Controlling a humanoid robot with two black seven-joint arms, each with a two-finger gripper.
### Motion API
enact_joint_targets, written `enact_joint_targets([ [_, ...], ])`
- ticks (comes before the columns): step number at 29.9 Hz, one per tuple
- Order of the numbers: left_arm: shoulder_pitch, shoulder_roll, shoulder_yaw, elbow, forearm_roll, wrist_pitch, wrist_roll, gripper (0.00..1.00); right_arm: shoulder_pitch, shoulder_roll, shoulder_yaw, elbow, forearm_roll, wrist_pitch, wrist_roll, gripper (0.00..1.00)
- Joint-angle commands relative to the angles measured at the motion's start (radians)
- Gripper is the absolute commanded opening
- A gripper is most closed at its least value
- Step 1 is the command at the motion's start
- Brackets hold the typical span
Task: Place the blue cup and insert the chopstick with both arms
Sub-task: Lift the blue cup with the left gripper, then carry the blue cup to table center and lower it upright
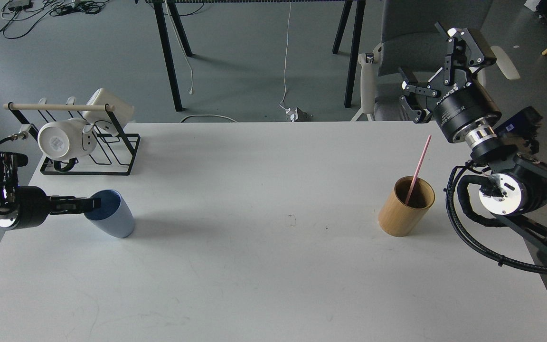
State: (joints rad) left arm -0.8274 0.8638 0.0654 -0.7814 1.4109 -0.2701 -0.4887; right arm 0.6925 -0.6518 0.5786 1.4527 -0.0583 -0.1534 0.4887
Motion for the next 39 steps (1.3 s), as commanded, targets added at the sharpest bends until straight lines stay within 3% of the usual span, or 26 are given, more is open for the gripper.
enact_joint_targets([
  [1,0.001,-0.002,0.001,-0.006,-0.006,0.040,0.000,0.05,-0.004,-0.002,0.000,0.000,0.000,0.000,0.000,0.94],
  [14,-0.004,0.021,-0.022,-0.075,-0.009,0.043,0.000,0.00,-0.007,-0.002,0.001,0.000,0.000,-0.002,0.000,0.94],
  [18,-0.016,0.084,-0.119,-0.238,-0.021,0.022,0.000,0.00,-0.005,-0.003,0.003,-0.015,0.000,-0.002,0.000,0.94],
  [22,-0.114,0.097,-0.180,-0.357,-0.044,-0.066,0.000,0.00,-0.005,-0.003,0.062,-0.052,0.002,-0.002,0.000,0.94],
  [27,-0.287,-0.086,-0.133,-0.273,-0.043,-0.145,0.000,0.00,-0.005,-0.002,0.171,-0.129,0.003,0.002,0.000,0.94],
  [32,-0.481,-0.360,0.114,-0.052,-0.033,-0.159,0.000,0.00,-0.005,-0.011,0.205,-0.204,0.003,0.003,0.000,0.94],
  [36,-0.510,-0.584,0.284,0.092,-0.024,-0.121,0.000,0.00,-0.005,-0.020,0.211,-0.222,0.003,0.003,0.000,0.94],
  [39,-0.509,-0.676,0.352,0.131,-0.007,-0.116,0.000,0.00,-0.007,-0.034,0.211,-0.222,0.003,0.002,0.000,0.94],
])
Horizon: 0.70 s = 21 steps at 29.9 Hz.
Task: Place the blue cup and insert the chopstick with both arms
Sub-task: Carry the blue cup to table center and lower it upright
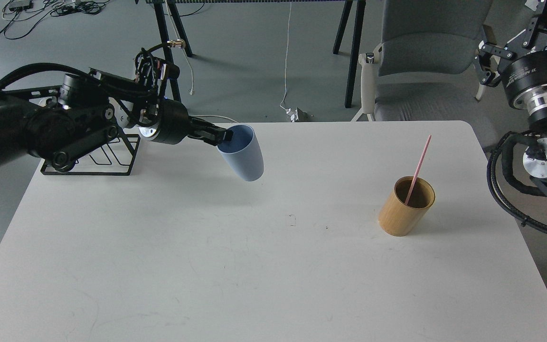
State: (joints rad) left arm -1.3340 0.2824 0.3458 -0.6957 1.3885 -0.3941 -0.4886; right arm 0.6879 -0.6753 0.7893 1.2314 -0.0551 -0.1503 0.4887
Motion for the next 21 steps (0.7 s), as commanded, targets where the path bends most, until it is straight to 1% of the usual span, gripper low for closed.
enact_joint_targets([
  [1,-0.002,-0.117,0.085,0.048,0.020,0.008,0.000,0.00,-0.002,-0.012,-0.001,-0.003,0.001,-0.002,0.000,0.94],
  [4,-0.002,-0.166,0.094,0.053,0.030,0.009,0.000,0.00,-0.010,-0.012,0.001,-0.009,0.000,-0.002,0.000,0.94],
  [9,0.004,-0.212,0.123,0.076,0.030,0.009,0.000,0.01,-0.016,-0.010,-0.001,-0.015,0.000,0.000,0.000,0.94],
  [15,0.019,-0.244,0.131,0.139,0.030,0.011,0.000,0.01,-0.016,-0.010,-0.001,-0.026,0.000,0.003,0.000,0.94],
  [21,0.035,-0.246,0.131,0.150,0.032,0.018,0.000,0.02,-0.016,-0.010,-0.005,-0.039,0.000,0.021,0.000,0.94],
])
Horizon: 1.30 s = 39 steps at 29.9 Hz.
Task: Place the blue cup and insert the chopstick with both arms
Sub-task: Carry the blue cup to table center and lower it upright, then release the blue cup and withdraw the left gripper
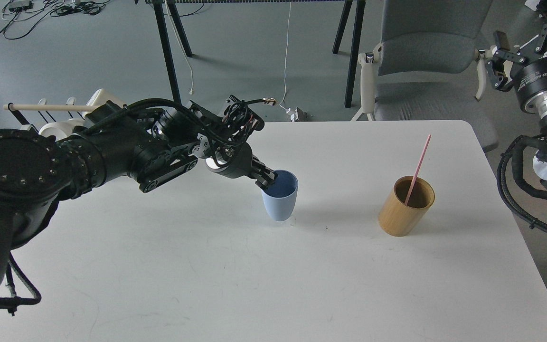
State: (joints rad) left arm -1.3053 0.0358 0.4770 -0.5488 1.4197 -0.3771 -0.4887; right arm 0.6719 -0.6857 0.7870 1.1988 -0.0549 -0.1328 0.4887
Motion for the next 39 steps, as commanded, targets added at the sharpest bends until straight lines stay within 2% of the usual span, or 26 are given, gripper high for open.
enact_joint_targets([
  [1,0.006,0.003,0.000,0.003,0.001,0.001,0.000,0.02,0.000,0.000,-0.003,-0.007,0.000,0.004,0.000,0.94],
  [21,0.041,0.012,-0.012,-0.011,-0.008,0.006,0.000,0.13,-0.006,0.000,-0.014,-0.004,-0.002,0.005,0.000,0.94],
  [26,0.040,0.027,-0.015,-0.013,-0.018,0.001,0.000,0.28,-0.006,0.000,-0.014,-0.004,-0.002,0.005,0.000,0.94],
  [29,0.038,0.061,-0.024,-0.016,-0.019,-0.003,0.000,0.43,-0.006,0.000,-0.014,-0.004,-0.003,0.005,0.000,0.94],
  [31,0.037,0.084,-0.060,-0.029,-0.025,-0.005,0.000,0.59,-0.006,0.000,-0.014,-0.004,-0.003,0.005,0.000,0.94],
  [33,0.038,0.116,-0.128,-0.054,-0.038,-0.035,0.000,0.73,-0.005,0.000,-0.015,-0.004,-0.009,0.005,0.000,0.95],
  [35,0.044,0.159,-0.211,-0.081,-0.057,-0.100,0.000,0.88,0.000,-0.002,-0.015,-0.005,-0.058,0.004,0.000,0.95],
  [37,0.063,0.194,-0.303,-0.114,-0.093,-0.112,0.000,0.95,0.002,-0.003,-0.011,-0.004,-0.140,0.002,0.000,0.95],
  [39,0.107,0.237,-0.407,-0.147,-0.140,-0.112,0.000,0.97,0.002,-0.012,-0.008,-0.001,-0.233,0.001,0.000,0.94],
])
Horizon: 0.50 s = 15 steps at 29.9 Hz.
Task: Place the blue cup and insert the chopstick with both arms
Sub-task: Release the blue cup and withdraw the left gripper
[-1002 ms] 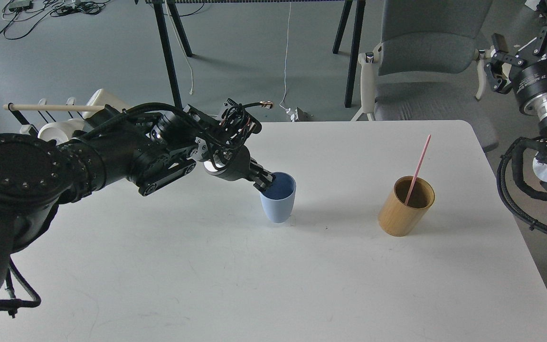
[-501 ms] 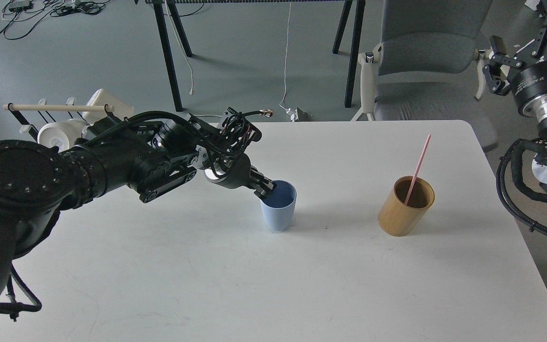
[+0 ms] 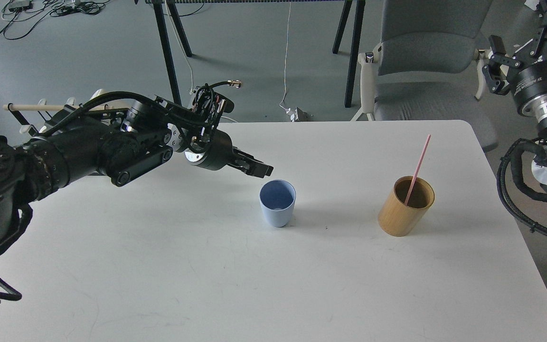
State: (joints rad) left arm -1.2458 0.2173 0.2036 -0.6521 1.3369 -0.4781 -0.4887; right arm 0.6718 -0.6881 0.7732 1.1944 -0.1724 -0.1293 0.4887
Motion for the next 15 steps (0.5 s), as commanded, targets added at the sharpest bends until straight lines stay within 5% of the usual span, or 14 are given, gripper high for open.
enact_joint_targets([
  [1,0.064,0.072,-0.180,-0.055,-0.077,-0.011,0.000,0.97,0.002,-0.019,0.006,0.007,-0.155,-0.003,0.000,0.94],
  [5,0.136,0.129,-0.367,-0.084,-0.160,-0.011,0.000,0.98,0.002,-0.070,0.008,0.010,-0.375,-0.029,0.000,0.94],
  [15,0.341,0.206,-0.887,-0.127,-0.631,-0.011,0.000,0.98,-0.084,-0.188,-0.104,0.004,-0.961,-0.338,0.000,0.94],
])
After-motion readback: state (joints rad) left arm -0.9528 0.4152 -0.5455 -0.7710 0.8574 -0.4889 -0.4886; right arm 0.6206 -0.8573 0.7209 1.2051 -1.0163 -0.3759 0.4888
